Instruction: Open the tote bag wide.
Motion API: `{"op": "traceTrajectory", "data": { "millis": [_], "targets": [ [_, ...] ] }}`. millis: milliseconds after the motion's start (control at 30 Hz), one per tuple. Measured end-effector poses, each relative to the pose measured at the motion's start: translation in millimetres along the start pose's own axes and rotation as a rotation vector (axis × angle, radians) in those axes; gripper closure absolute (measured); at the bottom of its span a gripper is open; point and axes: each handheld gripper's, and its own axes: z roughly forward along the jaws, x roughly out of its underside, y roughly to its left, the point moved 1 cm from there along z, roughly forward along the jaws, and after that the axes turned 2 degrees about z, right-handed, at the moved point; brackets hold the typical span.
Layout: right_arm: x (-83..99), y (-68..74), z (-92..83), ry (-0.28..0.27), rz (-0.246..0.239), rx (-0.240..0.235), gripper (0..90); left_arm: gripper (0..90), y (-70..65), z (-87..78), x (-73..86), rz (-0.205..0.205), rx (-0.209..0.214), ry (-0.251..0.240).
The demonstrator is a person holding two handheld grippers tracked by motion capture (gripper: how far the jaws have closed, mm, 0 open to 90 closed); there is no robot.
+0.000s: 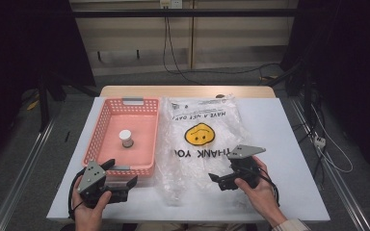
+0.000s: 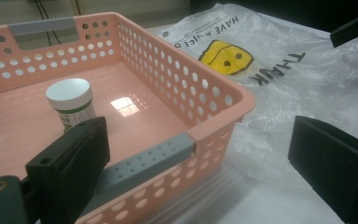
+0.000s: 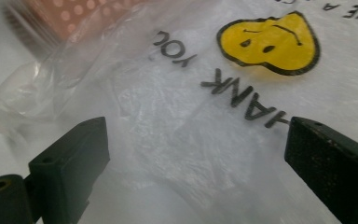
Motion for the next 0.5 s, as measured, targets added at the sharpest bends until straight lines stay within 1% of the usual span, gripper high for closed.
{"op": "traceTrajectory", "data": {
  "millis": [67,133,167,200,233,267,333,367,400,500],
  "targets": [
    [-5.0,0.8,4.8,0.016,-0.003,-0.023,6.9,5.2,-0.2,0.5,0.0,-0.001,0.000,0.001],
    [-7.9,1.5,7.5,0.024,-0.007,-0.032,7.8,5.2,-0.2,0.9,0.2,0.000,-0.002,0.005],
    [-13.3,3.8,13.0,0.039,-0.026,-0.029,9.1,5.2,-0.3,0.9,0.2,0.001,-0.003,0.005],
    [-13.3,3.8,13.0,0.039,-0.026,-0.029,9.1,5.2,-0.3,0.9,0.2,0.002,-0.003,0.005],
    [-15.6,4.4,16.1,0.051,-0.030,-0.033,10.1,5.2,-0.1,0.9,0.1,0.002,0.000,0.005],
    [-17.8,5.7,21.8,0.053,-0.030,-0.048,14.4,5.2,0.0,0.9,0.2,0.001,0.001,0.005],
    [-17.5,6.3,23.6,0.045,-0.039,-0.056,13.7,5.2,0.5,0.7,0.4,0.000,0.001,0.003],
    [-16.4,7.8,26.5,0.040,-0.052,-0.087,12.1,5.3,0.6,0.8,0.3,-0.002,0.001,0.004],
    [-16.3,8.6,27.3,0.043,-0.061,-0.102,12.2,5.3,0.7,1.0,0.3,-0.002,0.004,0.002],
    [-15.7,9.4,29.4,0.046,-0.062,-0.108,13.4,5.2,0.8,1.1,0.3,0.002,0.007,0.007]
  ]
}}
